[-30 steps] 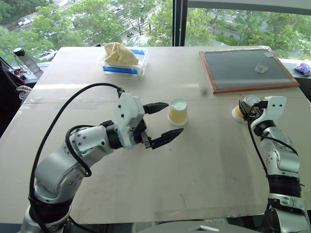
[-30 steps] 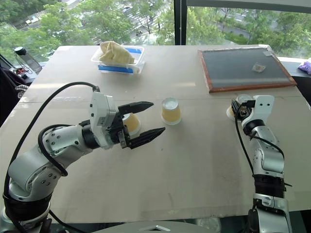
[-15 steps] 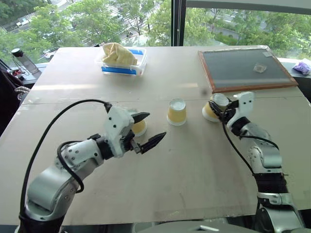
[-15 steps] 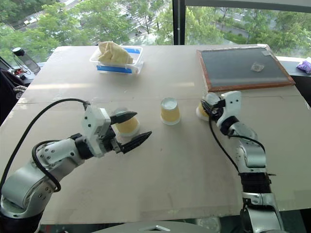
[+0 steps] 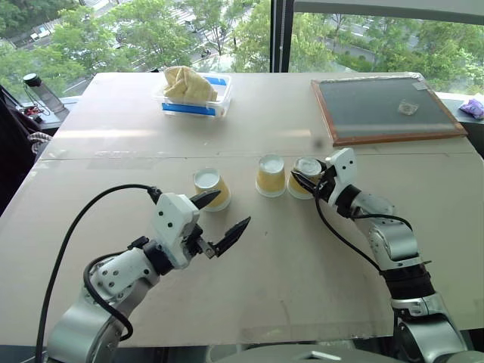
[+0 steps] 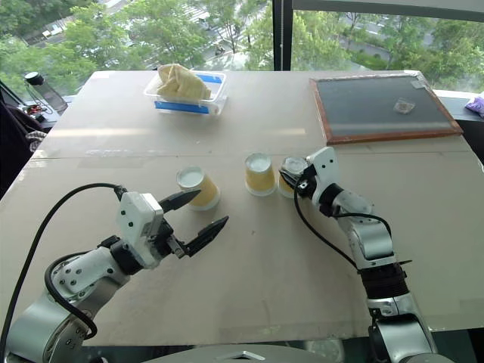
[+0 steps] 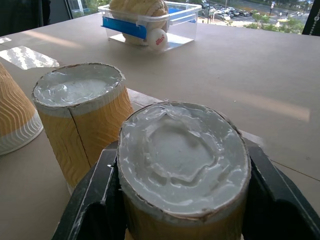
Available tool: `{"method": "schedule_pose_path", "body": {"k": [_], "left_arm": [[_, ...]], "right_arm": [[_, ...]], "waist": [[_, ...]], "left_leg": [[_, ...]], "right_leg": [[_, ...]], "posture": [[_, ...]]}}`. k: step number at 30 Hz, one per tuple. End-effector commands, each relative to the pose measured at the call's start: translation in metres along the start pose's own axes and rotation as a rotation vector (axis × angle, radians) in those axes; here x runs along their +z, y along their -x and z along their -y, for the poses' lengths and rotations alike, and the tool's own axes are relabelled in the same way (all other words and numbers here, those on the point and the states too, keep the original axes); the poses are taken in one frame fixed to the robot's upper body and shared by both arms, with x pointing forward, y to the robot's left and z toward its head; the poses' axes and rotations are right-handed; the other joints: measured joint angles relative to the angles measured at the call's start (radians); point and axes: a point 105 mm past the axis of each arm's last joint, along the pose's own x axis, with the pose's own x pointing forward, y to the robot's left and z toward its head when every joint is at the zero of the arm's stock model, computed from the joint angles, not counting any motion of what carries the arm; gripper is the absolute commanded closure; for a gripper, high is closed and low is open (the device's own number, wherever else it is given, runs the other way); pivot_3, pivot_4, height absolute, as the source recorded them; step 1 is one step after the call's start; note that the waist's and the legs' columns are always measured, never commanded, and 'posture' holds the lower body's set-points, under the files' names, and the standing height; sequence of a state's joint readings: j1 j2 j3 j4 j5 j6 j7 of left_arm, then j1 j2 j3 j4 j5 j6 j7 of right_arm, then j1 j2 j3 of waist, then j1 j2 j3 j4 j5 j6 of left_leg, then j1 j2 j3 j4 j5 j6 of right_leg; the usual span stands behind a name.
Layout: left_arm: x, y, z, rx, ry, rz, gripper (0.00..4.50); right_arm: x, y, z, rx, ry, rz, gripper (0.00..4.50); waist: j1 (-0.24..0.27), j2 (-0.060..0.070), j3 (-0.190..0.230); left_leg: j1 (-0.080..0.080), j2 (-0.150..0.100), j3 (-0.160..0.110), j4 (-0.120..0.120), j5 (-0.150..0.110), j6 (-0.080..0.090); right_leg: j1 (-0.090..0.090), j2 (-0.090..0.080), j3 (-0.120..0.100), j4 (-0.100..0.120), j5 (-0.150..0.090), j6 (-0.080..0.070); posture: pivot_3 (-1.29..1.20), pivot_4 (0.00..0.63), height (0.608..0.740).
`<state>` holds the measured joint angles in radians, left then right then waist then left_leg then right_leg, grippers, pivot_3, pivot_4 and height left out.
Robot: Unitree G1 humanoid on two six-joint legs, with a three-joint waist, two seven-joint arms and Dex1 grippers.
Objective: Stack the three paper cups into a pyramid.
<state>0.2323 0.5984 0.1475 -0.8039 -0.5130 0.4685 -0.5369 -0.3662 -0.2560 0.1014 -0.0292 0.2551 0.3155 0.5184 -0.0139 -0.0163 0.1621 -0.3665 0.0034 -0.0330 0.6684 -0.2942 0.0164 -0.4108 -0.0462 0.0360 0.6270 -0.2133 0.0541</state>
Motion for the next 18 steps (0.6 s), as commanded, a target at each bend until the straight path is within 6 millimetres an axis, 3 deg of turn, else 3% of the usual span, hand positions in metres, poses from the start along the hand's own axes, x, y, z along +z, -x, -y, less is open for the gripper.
{"method": "schedule_pose_path", "body": {"k": [1,11,16,18], "left_arm": [[0.0126,-0.0005,0.0055,-0.011,-0.039,0.052,0.0],[0.0142,-0.0026,0.0035,-0.013,-0.038,0.063,0.0],[0.0156,-0.0032,0.0032,-0.013,-0.036,0.074,0.0],[0.0164,-0.002,0.0054,-0.017,-0.031,0.083,0.0]], "right_arm": [[0.006,0.004,-0.0043,0.018,0.022,0.014,2.47],[0.0064,-0.0007,-0.0047,0.016,0.029,0.023,2.47],[0.0095,-0.0002,-0.0059,0.035,-0.004,0.048,0.2],[0.0092,0.0026,-0.0055,0.037,-0.008,0.05,0.04]], "waist": [[0.0,0.0,0.0],[-0.001,0.0,0.0],[-0.001,0.0,0.0],[-0.001,0.0,0.0]], "left_leg": [[0.0,0.0,0.0,0.0,0.0,0.0],[0.0,0.0,0.0,0.0,0.0,0.0],[0.0,0.0,0.0,0.0,0.0,0.0],[0.0,0.0,0.0,0.0,0.0,0.0]], "right_leg": [[0.0,0.0,0.0,0.0,0.0,0.0],[0.0,0.0,0.0,0.0,0.0,0.0],[0.0,0.0,0.0,0.0,0.0,0.0],[0.0,0.0,0.0,0.0,0.0,0.0]], "posture": [[0.0,0.15,0.74],[0.0,0.15,0.74],[0.0,0.15,0.74],[0.0,0.15,0.74]]}}
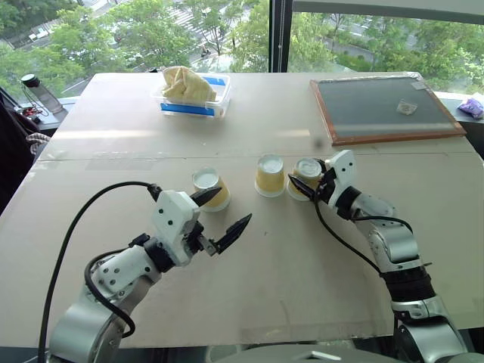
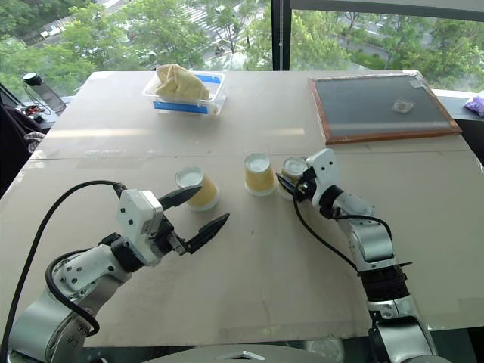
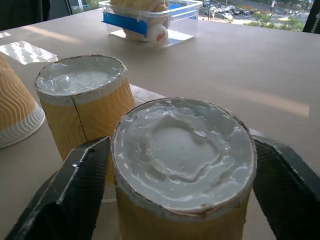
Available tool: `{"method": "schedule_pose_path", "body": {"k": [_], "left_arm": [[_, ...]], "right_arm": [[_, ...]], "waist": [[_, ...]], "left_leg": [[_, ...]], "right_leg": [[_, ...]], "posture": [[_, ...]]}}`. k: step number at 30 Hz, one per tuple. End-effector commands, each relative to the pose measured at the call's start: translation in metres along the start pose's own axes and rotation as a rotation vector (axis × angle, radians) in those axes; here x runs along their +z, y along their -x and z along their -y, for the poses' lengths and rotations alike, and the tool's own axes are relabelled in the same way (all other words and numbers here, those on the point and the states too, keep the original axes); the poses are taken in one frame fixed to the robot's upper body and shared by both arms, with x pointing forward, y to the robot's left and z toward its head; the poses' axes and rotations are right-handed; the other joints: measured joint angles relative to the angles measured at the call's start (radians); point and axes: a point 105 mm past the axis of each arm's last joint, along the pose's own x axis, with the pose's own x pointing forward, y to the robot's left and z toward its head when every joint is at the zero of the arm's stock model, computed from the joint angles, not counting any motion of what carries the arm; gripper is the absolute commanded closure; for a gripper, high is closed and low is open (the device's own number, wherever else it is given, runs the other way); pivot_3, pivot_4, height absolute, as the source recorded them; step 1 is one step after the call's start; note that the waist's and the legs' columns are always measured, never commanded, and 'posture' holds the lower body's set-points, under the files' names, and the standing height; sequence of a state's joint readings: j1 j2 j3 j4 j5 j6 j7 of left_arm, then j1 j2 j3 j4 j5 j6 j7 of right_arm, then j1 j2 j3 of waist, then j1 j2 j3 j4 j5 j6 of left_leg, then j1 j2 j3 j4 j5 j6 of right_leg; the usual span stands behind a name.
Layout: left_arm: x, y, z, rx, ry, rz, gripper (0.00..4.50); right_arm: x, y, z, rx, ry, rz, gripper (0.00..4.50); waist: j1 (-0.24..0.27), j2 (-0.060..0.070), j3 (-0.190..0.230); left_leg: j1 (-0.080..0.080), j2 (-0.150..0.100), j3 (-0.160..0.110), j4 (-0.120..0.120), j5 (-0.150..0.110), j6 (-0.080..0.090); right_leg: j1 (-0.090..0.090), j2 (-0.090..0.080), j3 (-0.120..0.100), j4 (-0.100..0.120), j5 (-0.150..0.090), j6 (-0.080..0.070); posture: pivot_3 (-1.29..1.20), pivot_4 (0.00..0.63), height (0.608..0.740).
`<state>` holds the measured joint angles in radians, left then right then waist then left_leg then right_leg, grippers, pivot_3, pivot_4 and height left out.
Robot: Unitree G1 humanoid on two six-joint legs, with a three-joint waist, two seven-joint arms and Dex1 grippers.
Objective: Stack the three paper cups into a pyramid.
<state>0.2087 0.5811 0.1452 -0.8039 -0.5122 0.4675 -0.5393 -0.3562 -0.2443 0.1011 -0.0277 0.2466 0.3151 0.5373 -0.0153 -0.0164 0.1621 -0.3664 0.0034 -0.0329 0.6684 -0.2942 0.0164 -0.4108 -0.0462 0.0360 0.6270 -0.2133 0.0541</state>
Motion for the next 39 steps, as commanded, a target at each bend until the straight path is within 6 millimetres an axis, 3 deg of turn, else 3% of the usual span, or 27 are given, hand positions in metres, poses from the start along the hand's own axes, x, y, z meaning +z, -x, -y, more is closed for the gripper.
{"method": "schedule_pose_path", "body": {"k": [1,5,12,15,17,21,31,39], "left_arm": [[0.011,0.002,0.007,-0.017,-0.026,0.053,0.0],[0.013,0.011,0.015,0.008,-0.016,0.074,0.0],[0.011,0.016,0.006,0.186,0.015,0.129,0.0],[0.004,0.02,-0.009,0.319,-0.002,0.128,0.0],[-0.007,0.021,-0.023,0.418,0.038,0.113,0.0],[-0.016,0.017,-0.04,0.49,0.035,0.116,0.0],[-0.037,-0.007,-0.069,0.524,-0.02,0.1,0.0],[-0.045,-0.024,-0.07,0.44,-0.015,0.107,0.0]], "right_arm": [[0.012,0.004,-0.001,0.019,0.006,0.053,0.04],[0.012,0.019,0.001,0.014,0.018,0.055,0.04],[0.001,0.051,0.007,0.008,0.03,-0.023,0.04],[-0.005,0.073,0.009,0.021,0.04,-0.082,0.04],[-0.009,0.094,0.002,0.107,0.077,-0.122,0.04],[0.016,0.121,-0.032,0.376,0.029,-0.001,0.04],[0.04,0.12,-0.047,0.397,0.033,0.123,0.04],[0.042,0.117,-0.05,0.392,0.033,0.144,0.04]], "waist": [[0.0,0.0,0.0],[0.001,0.0,0.0],[0.003,-0.001,0.0],[0.003,0.0,0.0],[0.005,0.0,0.0],[0.003,-0.002,0.0],[0.009,-0.004,-0.001],[0.011,-0.004,-0.001]], "left_leg": [[0.0,0.0,0.0,0.0,0.0,0.0],[0.0,0.001,0.0,0.0,0.0,0.0],[0.0,0.001,0.0,0.0,0.0,0.0],[0.0,0.0,0.0,0.0,0.0,0.0],[0.0,0.0,0.0,0.0,0.0,0.0],[0.0,-0.001,0.0,0.001,0.0,0.0],[0.002,0.001,0.0,0.002,0.0,0.0],[0.002,0.0,-0.002,0.001,0.0,0.0]], "right_leg": [[0.0,0.0,0.0,0.0,0.0,0.0],[0.0,0.0,0.0,-0.001,0.0,0.0],[0.0,-0.001,0.0,-0.001,0.0,0.0],[0.001,0.0,0.0,0.0,-0.001,-0.001],[0.001,0.0,0.0,0.0,-0.002,-0.003],[0.002,0.0,-0.002,-0.001,0.0,0.0],[0.004,0.002,-0.004,0.0,0.0,0.0],[0.004,-0.001,-0.004,0.0,0.0,0.0]], "posture": [[0.0,0.15,0.74],[0.0,0.15,0.74],[0.0,0.15,0.74],[0.0,0.15,0.74],[0.0,0.15,0.74],[0.0,0.15,0.74],[0.0,0.15,0.74],[0.0,0.15,0.74]]}}
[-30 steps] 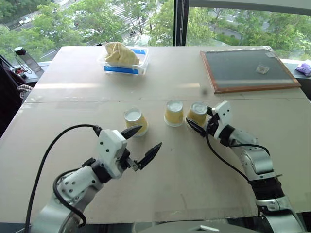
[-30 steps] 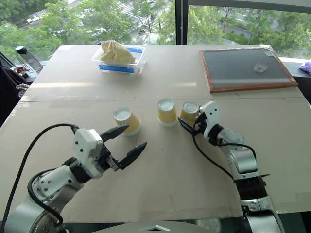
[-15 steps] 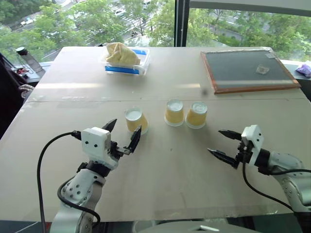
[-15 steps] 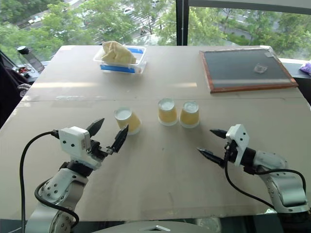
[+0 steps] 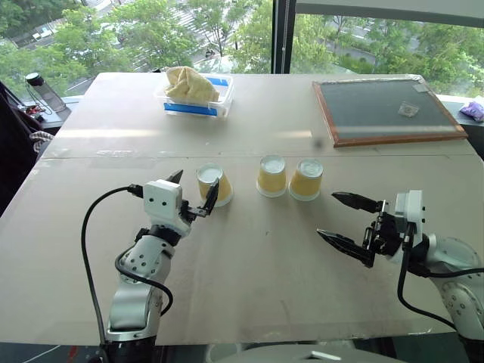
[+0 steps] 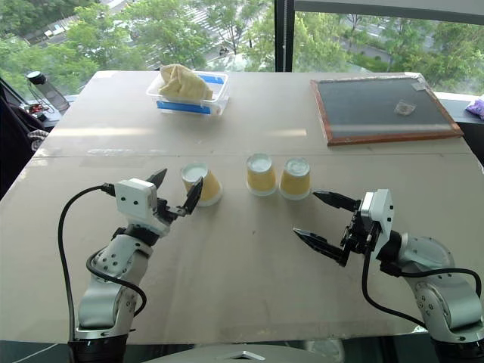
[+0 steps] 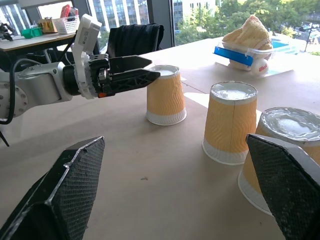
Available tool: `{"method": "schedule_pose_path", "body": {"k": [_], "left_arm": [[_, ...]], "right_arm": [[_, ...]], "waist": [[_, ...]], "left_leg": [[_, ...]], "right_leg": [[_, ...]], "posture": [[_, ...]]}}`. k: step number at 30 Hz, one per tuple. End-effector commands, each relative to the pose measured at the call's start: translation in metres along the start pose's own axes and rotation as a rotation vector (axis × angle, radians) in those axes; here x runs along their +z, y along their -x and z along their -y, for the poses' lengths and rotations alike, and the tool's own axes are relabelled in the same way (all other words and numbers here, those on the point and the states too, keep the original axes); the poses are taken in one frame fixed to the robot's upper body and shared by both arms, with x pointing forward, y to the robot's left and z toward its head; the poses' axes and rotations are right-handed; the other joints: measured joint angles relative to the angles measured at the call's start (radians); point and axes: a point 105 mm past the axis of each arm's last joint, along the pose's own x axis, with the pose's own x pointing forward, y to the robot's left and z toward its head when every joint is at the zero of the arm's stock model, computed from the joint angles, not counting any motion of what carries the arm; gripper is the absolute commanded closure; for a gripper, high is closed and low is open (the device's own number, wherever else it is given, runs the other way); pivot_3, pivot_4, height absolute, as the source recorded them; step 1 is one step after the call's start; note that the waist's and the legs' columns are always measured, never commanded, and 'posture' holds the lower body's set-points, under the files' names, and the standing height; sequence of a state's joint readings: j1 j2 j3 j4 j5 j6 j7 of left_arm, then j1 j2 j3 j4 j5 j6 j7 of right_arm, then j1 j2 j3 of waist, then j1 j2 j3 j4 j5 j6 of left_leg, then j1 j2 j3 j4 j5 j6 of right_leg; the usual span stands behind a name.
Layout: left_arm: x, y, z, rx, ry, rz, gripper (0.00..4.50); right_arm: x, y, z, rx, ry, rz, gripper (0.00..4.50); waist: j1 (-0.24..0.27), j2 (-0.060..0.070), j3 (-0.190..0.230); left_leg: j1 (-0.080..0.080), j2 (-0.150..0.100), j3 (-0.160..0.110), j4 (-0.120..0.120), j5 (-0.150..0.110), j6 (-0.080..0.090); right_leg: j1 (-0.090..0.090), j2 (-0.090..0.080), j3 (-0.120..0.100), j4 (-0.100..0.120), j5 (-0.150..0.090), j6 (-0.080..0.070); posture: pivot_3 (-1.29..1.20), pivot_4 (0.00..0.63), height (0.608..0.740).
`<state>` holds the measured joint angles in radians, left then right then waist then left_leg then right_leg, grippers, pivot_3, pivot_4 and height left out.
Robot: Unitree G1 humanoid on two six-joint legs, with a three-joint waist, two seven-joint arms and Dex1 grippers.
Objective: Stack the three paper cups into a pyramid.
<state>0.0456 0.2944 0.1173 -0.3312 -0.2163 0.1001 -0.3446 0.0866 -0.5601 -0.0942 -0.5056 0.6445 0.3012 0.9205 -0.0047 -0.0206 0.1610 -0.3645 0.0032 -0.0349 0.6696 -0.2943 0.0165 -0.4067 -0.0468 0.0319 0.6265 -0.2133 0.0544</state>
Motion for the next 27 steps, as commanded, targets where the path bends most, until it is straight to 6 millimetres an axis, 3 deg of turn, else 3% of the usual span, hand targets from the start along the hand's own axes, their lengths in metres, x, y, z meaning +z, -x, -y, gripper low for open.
{"method": "schedule_pose_path", "body": {"k": [1,15,21,27], "left_arm": [[-0.002,-0.004,0.002,-0.026,-0.014,0.002,0.0],[0.008,-0.014,0.006,-0.057,-0.059,0.074,0.0],[0.026,-0.016,0.008,-0.055,-0.018,0.171,0.0],[0.002,-0.013,0.011,-0.074,-0.023,0.051,0.0]], "right_arm": [[0.013,-0.004,-0.006,0.021,0.053,0.041,0.04],[0.014,-0.007,-0.008,0.01,0.049,0.065,0.04],[0.013,-0.008,-0.007,0.002,0.045,0.073,0.04],[0.012,-0.008,-0.008,0.001,0.041,0.075,0.04]], "waist": [[0.001,0.0,0.0],[0.001,0.0,0.0],[0.001,0.0,0.0],[-0.001,0.0,0.0]], "left_leg": [[0.0,0.0,0.0,0.0,0.0,0.0],[0.0,0.0,0.0,0.0,0.0,0.0],[0.0,0.0,0.0,0.0,0.0,0.0],[0.0,0.0,0.0,0.0,0.0,0.0]], "right_leg": [[0.0,0.0,0.0,0.0,0.0,0.0],[0.001,0.0,-0.001,0.0,0.0,0.0],[0.001,0.0,-0.001,0.0,0.0,0.0],[0.001,0.0,-0.001,0.0,0.0,0.0]], "posture": [[0.0,0.15,0.74],[0.0,0.15,0.74],[0.0,0.15,0.74],[0.0,0.15,0.74]]}}
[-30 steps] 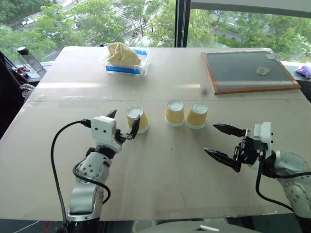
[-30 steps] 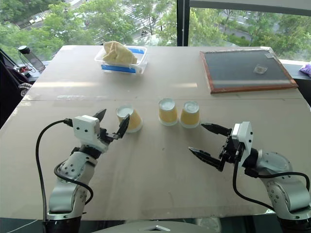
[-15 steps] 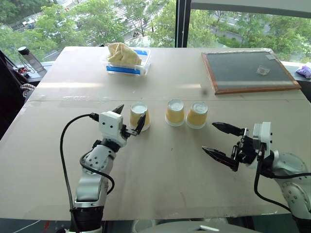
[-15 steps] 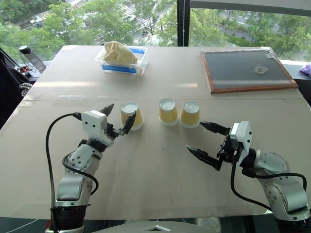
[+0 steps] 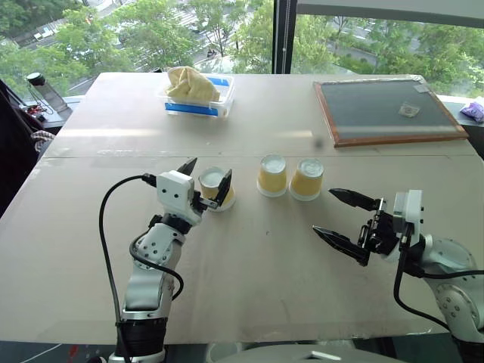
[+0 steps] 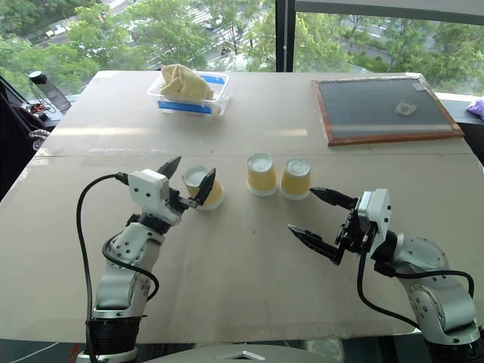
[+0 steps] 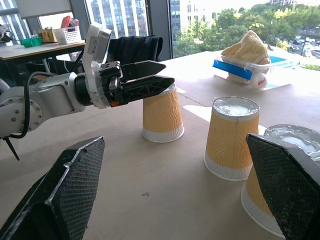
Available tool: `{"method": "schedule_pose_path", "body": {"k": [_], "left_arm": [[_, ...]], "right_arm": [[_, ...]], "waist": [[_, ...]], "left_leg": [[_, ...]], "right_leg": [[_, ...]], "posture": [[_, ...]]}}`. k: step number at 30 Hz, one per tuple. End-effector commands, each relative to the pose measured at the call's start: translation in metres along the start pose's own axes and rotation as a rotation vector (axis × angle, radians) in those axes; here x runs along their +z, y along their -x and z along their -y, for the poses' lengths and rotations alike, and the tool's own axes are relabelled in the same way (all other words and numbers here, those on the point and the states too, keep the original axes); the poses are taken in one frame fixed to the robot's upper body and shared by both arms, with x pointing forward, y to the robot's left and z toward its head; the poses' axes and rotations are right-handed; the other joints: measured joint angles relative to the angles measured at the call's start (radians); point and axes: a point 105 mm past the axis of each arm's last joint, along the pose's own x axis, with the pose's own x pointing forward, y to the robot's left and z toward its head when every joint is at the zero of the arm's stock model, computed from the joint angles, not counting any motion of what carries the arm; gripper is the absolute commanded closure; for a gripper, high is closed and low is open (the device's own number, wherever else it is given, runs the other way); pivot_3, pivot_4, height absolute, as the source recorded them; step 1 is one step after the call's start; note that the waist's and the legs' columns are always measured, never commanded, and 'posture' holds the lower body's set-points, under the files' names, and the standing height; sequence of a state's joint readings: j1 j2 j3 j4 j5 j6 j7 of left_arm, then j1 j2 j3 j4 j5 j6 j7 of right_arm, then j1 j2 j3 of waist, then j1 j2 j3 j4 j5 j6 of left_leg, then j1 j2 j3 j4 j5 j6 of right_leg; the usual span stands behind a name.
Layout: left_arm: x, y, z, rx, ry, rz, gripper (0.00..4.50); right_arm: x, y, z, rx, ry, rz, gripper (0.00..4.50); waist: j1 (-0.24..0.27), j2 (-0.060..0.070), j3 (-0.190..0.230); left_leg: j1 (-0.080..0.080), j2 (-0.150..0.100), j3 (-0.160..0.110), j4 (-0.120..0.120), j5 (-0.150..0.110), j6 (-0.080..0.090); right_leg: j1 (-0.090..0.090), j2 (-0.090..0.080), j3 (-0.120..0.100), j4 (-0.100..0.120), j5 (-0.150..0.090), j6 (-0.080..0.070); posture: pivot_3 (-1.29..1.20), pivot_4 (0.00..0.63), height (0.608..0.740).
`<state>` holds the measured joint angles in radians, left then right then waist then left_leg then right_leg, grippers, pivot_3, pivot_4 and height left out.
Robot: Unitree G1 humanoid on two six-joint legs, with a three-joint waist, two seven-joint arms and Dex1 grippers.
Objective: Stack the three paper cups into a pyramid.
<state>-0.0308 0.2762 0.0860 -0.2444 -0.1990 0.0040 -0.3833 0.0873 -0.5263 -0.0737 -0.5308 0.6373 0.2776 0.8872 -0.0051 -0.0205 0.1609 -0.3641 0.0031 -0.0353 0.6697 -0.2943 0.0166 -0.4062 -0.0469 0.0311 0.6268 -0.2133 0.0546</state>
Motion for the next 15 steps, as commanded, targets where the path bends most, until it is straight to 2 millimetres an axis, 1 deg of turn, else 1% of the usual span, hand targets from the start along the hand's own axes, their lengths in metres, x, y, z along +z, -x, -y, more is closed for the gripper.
{"method": "schedule_pose_path", "body": {"k": [1,12,15], "left_arm": [[-0.008,0.0044,0.0031,-0.022,-0.009,-0.046,0.0],[-0.0137,0.0033,0.0012,-0.031,-0.007,-0.066,0.0],[-0.0142,0.0033,-0.0005,-0.02,-0.001,-0.064,0.75]], "right_arm": [[0.0071,-0.0017,-0.0038,0.013,0.026,0.03,0.04],[0.0073,-0.0019,-0.0064,0.019,0.022,0.037,0.04],[0.0072,-0.0021,-0.0067,0.02,0.022,0.038,0.0]], "waist": [[-0.001,0.0,0.0],[-0.001,0.0,0.0],[-0.001,0.0,0.0]], "left_leg": [[0.0,0.0,0.0,0.0,0.0,0.0],[0.0,0.0,0.0,0.0,0.0,0.0],[0.0,0.0,0.0,0.0,0.0,0.0]], "right_leg": [[0.0,0.0,0.0,0.0,0.0,0.0],[0.0,0.0,0.0,0.0,0.0,0.0],[0.0,0.0,0.0,0.0,0.0,0.0]], "posture": [[0.0,0.15,0.74],[0.0,0.15,0.74],[0.0,0.15,0.74]]}}
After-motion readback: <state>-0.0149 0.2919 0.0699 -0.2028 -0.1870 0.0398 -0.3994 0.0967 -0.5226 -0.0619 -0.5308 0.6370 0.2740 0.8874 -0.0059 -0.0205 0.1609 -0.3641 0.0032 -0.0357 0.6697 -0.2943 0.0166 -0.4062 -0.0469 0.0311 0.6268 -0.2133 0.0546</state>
